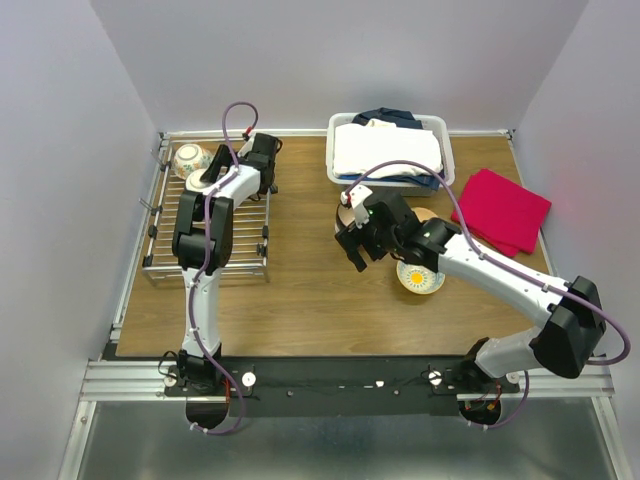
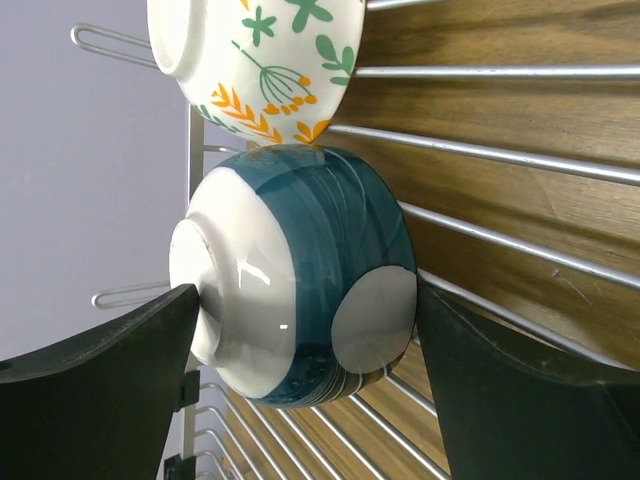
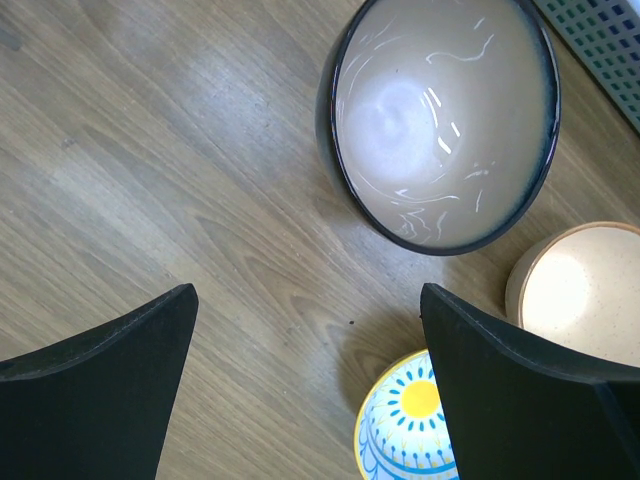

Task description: Unload the bowls from the dish rack

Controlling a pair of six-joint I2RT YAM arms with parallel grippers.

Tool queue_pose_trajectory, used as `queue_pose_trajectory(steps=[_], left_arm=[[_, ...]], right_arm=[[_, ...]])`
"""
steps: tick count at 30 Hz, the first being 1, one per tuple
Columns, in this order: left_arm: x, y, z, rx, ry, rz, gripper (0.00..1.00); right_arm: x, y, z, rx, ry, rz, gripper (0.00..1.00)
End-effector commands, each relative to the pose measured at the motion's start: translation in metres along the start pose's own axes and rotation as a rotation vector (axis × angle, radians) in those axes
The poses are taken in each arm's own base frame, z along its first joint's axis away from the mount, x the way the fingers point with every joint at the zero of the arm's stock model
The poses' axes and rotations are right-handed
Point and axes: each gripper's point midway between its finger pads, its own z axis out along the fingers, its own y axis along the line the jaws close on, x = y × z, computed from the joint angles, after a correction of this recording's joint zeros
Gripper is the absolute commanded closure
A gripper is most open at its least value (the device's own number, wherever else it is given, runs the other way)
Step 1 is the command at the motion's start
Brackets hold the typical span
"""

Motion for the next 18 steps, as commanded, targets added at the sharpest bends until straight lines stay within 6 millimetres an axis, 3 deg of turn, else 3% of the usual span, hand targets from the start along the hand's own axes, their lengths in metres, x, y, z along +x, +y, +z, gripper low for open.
queue_pose_trajectory(steps=[1, 11, 18], left_arm=[[0.032, -0.006, 0.007, -0.001, 0.07, 0.089, 0.11], [0.009, 0.033, -0.021, 0.033, -0.001, -0.03, 0.39], [0.015, 0.048, -0.027, 0.1, 0.029, -0.138, 0.45]], right_arm=[[0.007, 0.005, 0.005, -0.013, 0.012, 0.009, 0.0], [-0.002, 0.005, 0.002, -0.02, -0.024, 0.008, 0.0], [-0.013, 0.011, -0.001, -0.058, -0.077, 0.014, 0.0]])
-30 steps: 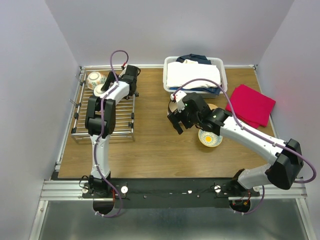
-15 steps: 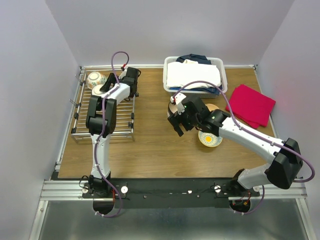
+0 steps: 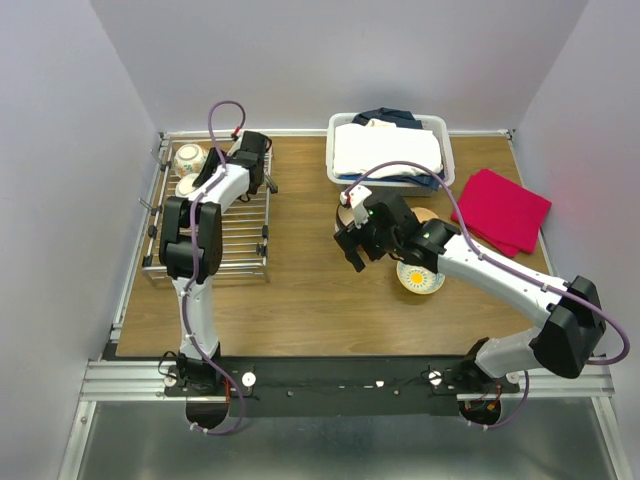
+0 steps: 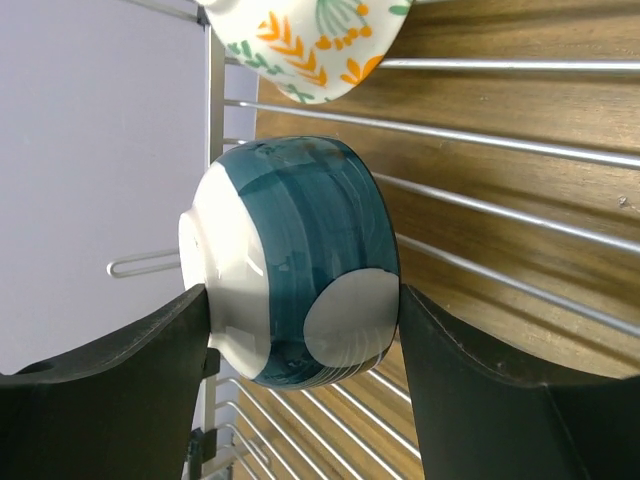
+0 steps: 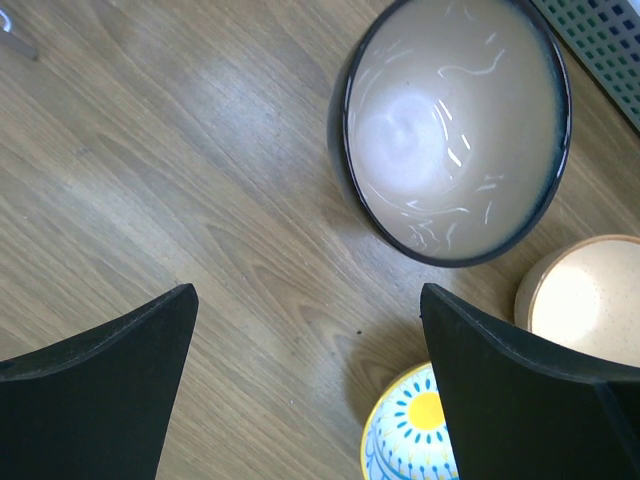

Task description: Unload the bowls from the dish rack

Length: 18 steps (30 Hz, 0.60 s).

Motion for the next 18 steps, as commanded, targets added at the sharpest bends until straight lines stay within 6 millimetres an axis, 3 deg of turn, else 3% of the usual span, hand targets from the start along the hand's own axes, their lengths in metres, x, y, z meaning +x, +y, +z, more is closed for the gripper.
queue_pose_trajectory(steps=[1, 10, 18], left_arm=[[0.0, 0.026, -0.014, 0.061, 0.007, -0.132, 0.45], [0.005, 0.047, -0.029, 0.159, 0.031, -0.3, 0.49], [0.003, 0.075, -0.048, 0.248, 0.011, -0.467, 0.54]], right_arm=[[-0.014, 0.01, -0.003, -0.053, -0.073, 0.012, 0.0], [-0.033, 0.026, -0.001, -0.143, -0.153, 0.032, 0.0], [-0.062, 0.049, -0.005, -0.268, -0.25, 0.079, 0.0]])
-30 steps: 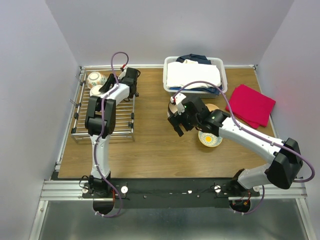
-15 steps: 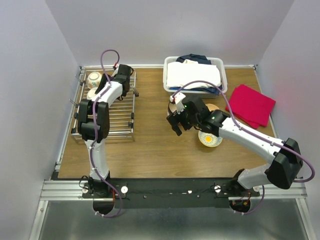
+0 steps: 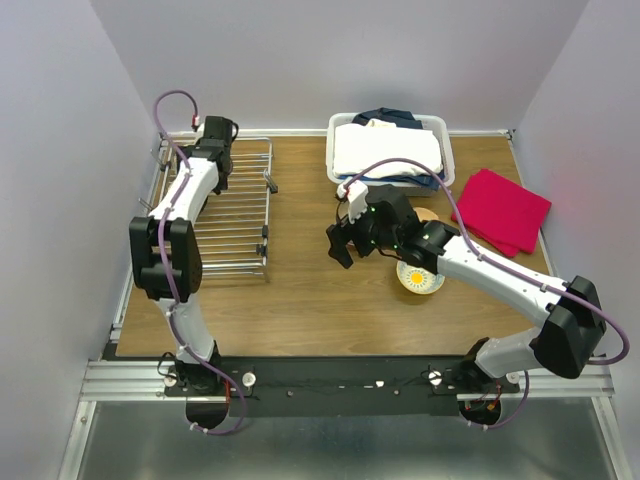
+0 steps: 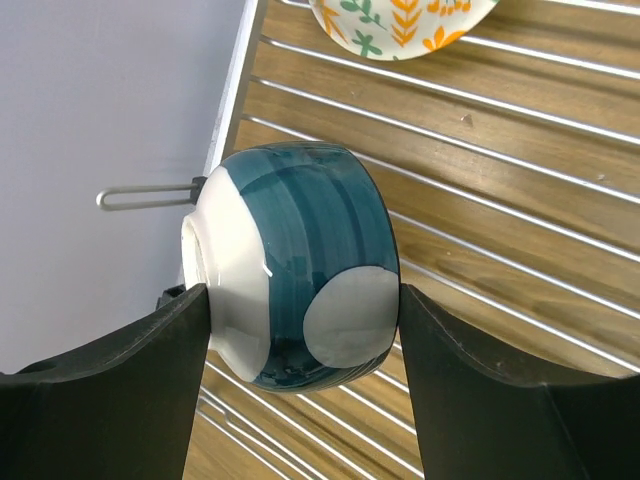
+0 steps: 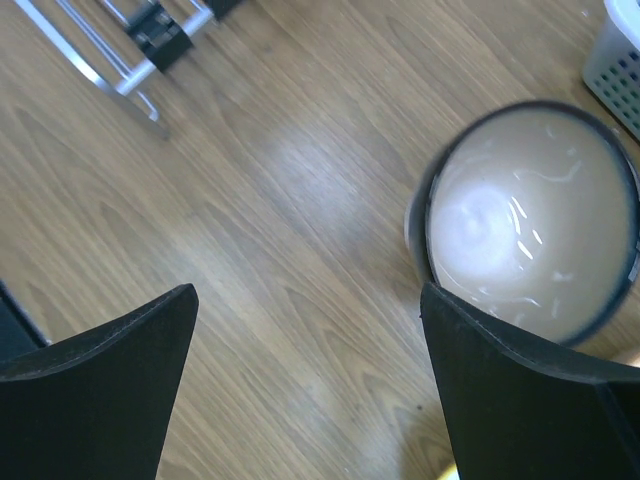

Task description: Unload the bowls from the dish rack

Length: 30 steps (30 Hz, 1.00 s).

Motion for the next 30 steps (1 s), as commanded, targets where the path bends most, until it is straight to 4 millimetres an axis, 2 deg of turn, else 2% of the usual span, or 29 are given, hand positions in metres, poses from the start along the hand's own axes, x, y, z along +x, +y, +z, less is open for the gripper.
queue_pose_trajectory(steps=[1, 5, 8, 10, 19, 22, 23, 24, 29, 30], left_arm=[[-0.015, 0.023, -0.029, 0.076, -0.05, -0.166, 0.55], [-0.017, 0.028, -0.045, 0.165, -0.06, -0.256, 0.58], [-0.017, 0.019, -0.061, 0.263, -0.075, -0.307, 0.58], [-0.011, 0.019, -0.062, 0.315, -0.058, -0.34, 0.58], [-0.008, 0.01, -0.104, 0.527, -0.103, -0.425, 0.58], [-0.009, 0.006, -0.12, 0.599, -0.128, -0.446, 0.58], [-0.01, -0.002, -0.13, 0.665, -0.128, -0.445, 0.58], [-0.012, -0.002, -0.137, 0.69, -0.141, -0.458, 0.58], [-0.005, -0.012, -0.154, 0.788, -0.134, -0.491, 0.58], [-0.005, -0.015, -0.162, 0.83, -0.136, -0.494, 0.58]], right_arm=[[-0.029, 0.024, 0.0, -0.123, -0.107, 0.047, 0.0], [-0.039, 0.038, 0.005, -0.201, -0.145, 0.068, 0.0], [-0.042, 0.045, 0.01, -0.24, -0.163, 0.095, 0.0], [-0.044, 0.048, 0.013, -0.256, -0.168, 0.115, 0.0], [-0.052, 0.05, 0.031, -0.297, -0.157, 0.187, 0.01], [-0.06, 0.055, 0.032, -0.35, -0.179, 0.223, 0.01], [-0.06, 0.057, 0.032, -0.371, -0.173, 0.235, 0.01], [-0.069, 0.056, 0.032, -0.382, -0.209, 0.239, 0.01], [-0.076, 0.064, 0.036, -0.472, -0.229, 0.286, 0.01], [-0.082, 0.065, 0.037, -0.488, -0.254, 0.278, 0.02]])
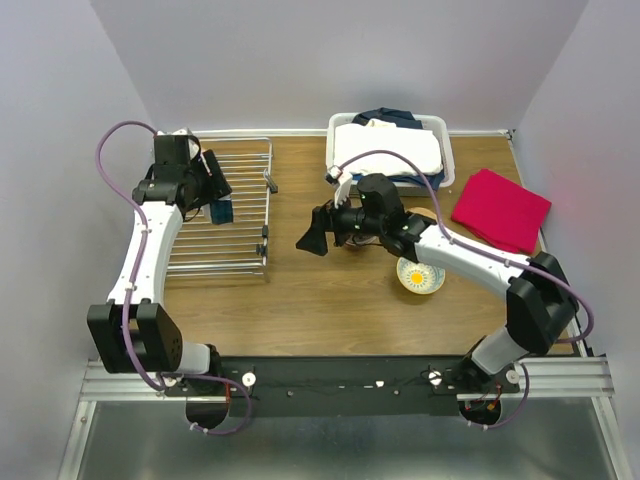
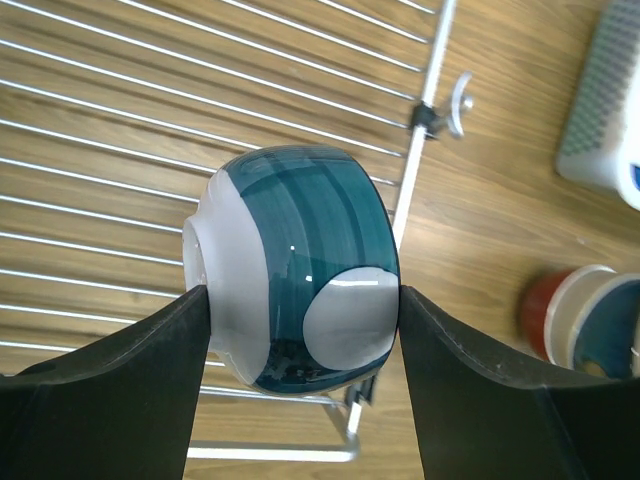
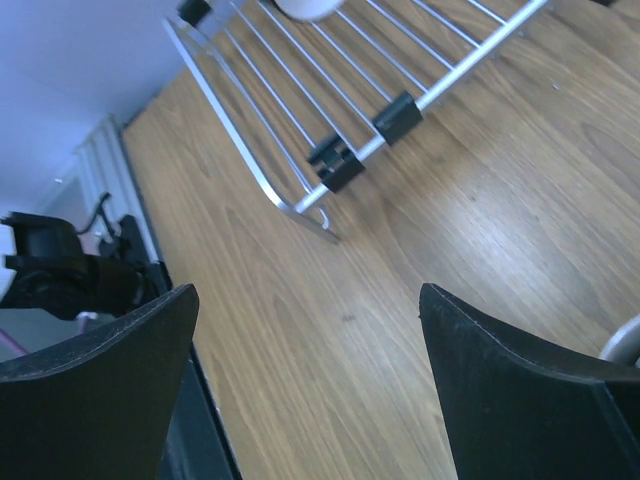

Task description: Unload the bowls from the dish rack

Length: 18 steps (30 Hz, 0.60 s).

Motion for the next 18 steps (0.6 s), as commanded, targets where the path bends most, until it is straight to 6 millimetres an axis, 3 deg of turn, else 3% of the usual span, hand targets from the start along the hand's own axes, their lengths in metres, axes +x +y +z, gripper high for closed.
queue_pose_trajectory(steps=[1, 8, 14, 15, 18], left_arm=[[-0.005, -0.037, -0.02, 0.203, -0.036, -0.068, 0.58], [0.013, -0.059, -0.033, 0.327, -0.009, -0.154, 0.62], [0.022, -0.068, -0.041, 0.367, -0.003, -0.203, 0.62], [0.026, -0.08, -0.047, 0.398, 0.008, -0.209, 0.62], [0.034, -0.091, -0.051, 0.429, 0.021, -0.218, 0.62]], right_arm=[[-0.03, 0.022, 0.01, -0.155, -0.088, 0.012, 0.02], [-0.041, 0.039, 0.028, -0.327, -0.132, -0.048, 0.04], [-0.049, 0.042, 0.047, -0.414, -0.196, -0.04, 0.05], [-0.053, 0.044, 0.048, -0.427, -0.215, -0.053, 0.06], [-0.055, 0.046, 0.056, -0.464, -0.215, -0.064, 0.07]])
